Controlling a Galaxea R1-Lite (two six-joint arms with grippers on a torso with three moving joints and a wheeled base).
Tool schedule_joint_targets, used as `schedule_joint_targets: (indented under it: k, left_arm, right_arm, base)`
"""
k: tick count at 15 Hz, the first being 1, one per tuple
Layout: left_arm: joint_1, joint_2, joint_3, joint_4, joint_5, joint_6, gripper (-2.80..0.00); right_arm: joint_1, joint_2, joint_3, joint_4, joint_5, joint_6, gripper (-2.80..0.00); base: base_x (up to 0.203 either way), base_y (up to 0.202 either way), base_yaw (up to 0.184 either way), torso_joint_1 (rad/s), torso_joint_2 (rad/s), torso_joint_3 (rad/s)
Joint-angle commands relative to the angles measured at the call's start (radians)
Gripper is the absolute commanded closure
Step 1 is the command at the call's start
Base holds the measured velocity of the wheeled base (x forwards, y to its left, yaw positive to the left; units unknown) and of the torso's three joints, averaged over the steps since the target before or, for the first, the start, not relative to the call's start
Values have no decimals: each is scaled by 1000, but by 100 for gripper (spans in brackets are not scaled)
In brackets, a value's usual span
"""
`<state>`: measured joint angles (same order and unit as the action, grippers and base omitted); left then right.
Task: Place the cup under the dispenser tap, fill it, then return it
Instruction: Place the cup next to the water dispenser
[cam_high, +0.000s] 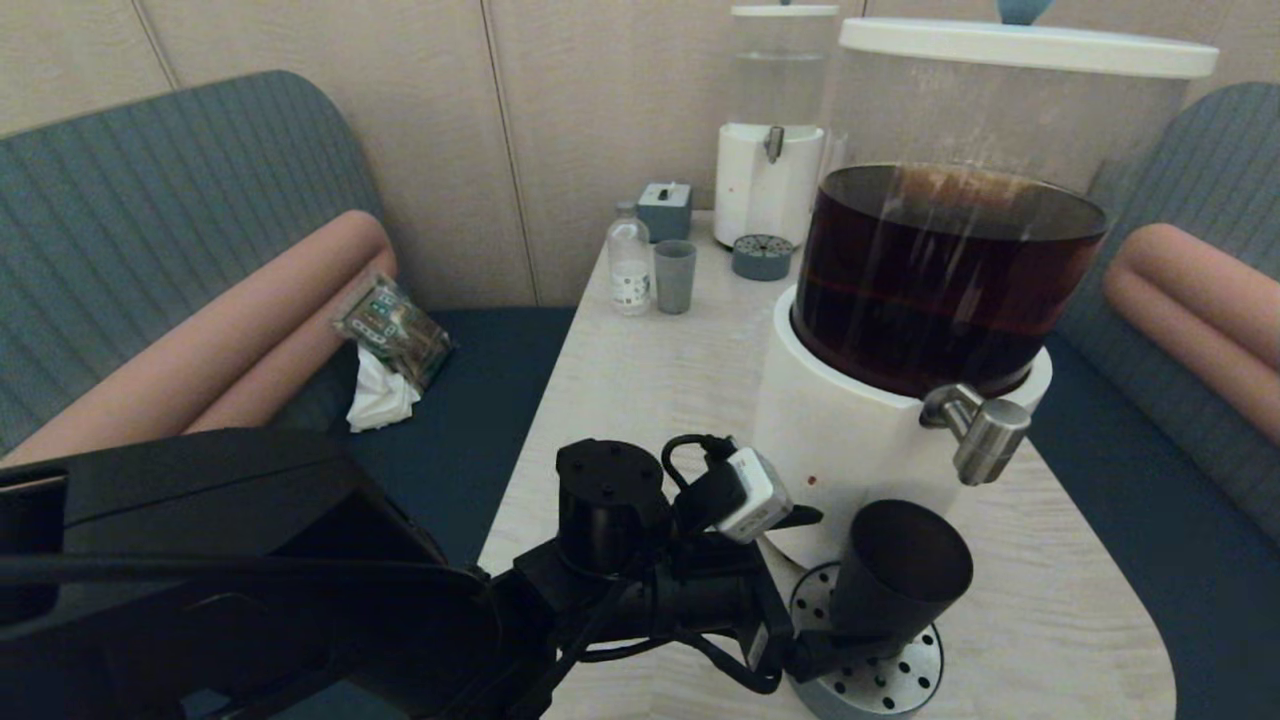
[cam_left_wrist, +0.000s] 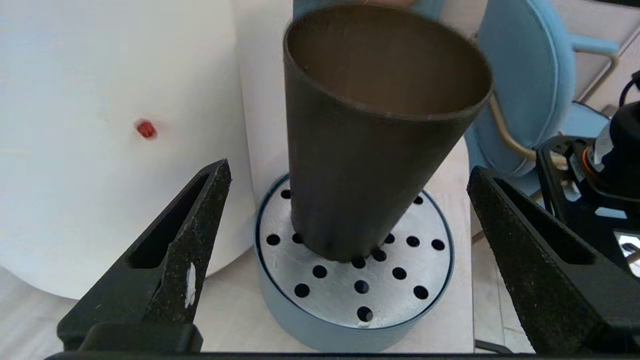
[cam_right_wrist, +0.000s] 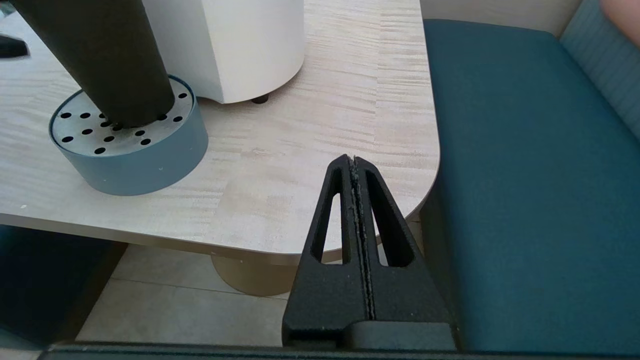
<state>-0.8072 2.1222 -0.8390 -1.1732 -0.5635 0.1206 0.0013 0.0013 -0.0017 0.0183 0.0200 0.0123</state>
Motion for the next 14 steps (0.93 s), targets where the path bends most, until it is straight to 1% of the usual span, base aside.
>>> schedule_joint_targets:
  k: [1,9,11,14]
  left_arm:
    - [-6,16,-10,-5,-1,1,-280]
    - [-29,71,-109,6,39,-3,-280]
    - [-30,74,-117,16,62,-2,-280]
    - [-30,77,-117,17,63,-3,-280]
  right_arm:
    - [0,0,0,0,0,0,0]
    - [0,0,0,0,0,0,0]
    - [0,0,0,0,0,0,0]
    - [0,0,0,0,0,0,0]
  base:
    - [0,0,0,0,0,0]
    - [0,0,0,0,0,0]
    - [0,0,0,0,0,0]
    - [0,0,0,0,0,0]
